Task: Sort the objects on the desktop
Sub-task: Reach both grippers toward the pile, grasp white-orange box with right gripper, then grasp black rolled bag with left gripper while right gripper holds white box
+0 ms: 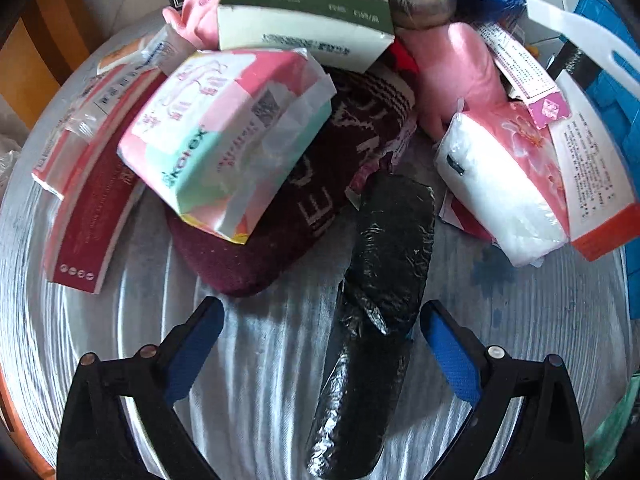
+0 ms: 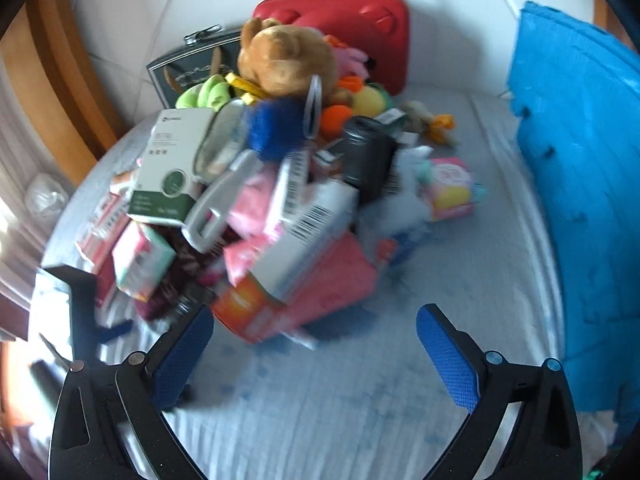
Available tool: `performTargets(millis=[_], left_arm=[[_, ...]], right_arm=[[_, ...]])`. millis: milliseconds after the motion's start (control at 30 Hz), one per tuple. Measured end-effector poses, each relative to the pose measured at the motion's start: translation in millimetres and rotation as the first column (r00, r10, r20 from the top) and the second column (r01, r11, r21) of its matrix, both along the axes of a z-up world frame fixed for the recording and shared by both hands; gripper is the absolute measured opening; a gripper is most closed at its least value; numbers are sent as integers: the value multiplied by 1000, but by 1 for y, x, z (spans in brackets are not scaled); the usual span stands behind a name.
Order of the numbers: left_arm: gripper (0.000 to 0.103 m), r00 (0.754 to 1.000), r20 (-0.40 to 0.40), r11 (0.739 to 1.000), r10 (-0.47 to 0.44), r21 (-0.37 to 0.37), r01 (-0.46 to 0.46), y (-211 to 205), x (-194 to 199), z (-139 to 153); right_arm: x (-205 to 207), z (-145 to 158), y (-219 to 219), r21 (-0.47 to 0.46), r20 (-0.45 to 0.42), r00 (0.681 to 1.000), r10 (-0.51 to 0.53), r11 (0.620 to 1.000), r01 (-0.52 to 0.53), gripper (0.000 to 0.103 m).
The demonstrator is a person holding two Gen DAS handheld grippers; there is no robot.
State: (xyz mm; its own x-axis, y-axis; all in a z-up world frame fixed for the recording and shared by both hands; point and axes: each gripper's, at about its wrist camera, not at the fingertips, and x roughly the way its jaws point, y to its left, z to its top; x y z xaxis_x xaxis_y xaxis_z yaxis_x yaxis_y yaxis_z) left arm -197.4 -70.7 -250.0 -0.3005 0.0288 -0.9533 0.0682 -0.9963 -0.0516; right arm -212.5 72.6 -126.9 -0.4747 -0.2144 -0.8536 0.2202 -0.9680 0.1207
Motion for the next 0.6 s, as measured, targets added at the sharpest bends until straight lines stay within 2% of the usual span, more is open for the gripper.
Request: performTargets(millis=[33, 133, 200, 233, 267, 300, 367, 433, 500, 533, 567, 600], left_arm=[[97, 1000, -6, 1000, 1, -22, -1, 2, -1, -1], [98, 1000, -1, 999, -2, -35, 2, 6, -6, -1], [102, 1000, 14, 999, -4, -35, 5, 9, -9, -2], [102, 1000, 19, 999, -4, -33, 5, 9, -9, -1], [102, 1000, 23, 999, -10, -35, 11, 9, -9, -1], [100, 1000, 23, 999, -19, -39, 20, 10, -8, 0], [93, 1000, 11, 999, -20, -40, 20, 10, -5, 3], [82, 1000, -9, 999, -22, -35, 21, 9, 0, 8], [63, 999, -18, 999, -29, -37, 29, 10, 5, 11], [56, 999, -21, 999, -35, -33, 34, 11, 6, 13], [44, 999, -25, 999, -42, -21, 41, 13, 9, 15], [43, 999, -26, 999, -41, -17, 41, 15, 11, 17]], right_arm=[[-5, -3, -4, -2, 11, 1000, 2, 1000, -2, 100], [-12, -11, -12, 7, 40, 999, 6, 1000, -7, 78], [-20, -22, -10, -6, 85, 996, -5, 1000, 5, 73], [-22, -27, -8, -13, 103, 995, -8, 1000, 9, 59], [-23, -33, -4, -25, 130, 991, -15, 1000, 19, 36], [-23, -37, 0, -24, 147, 989, -22, 999, 25, 29], [-19, -43, 10, -32, 174, 985, -17, 999, 23, 23], [-11, -47, 22, -21, 189, 982, -12, 1000, 17, 23], [-2, -53, 35, -6, 213, 977, -8, 1000, 9, 23], [3, -56, 40, 1, 223, 975, -6, 1000, 6, 23], [9, -58, 46, 2, 232, 972, 35, 999, -37, 23], [15, -60, 50, 14, 234, 972, 37, 999, -41, 23]])
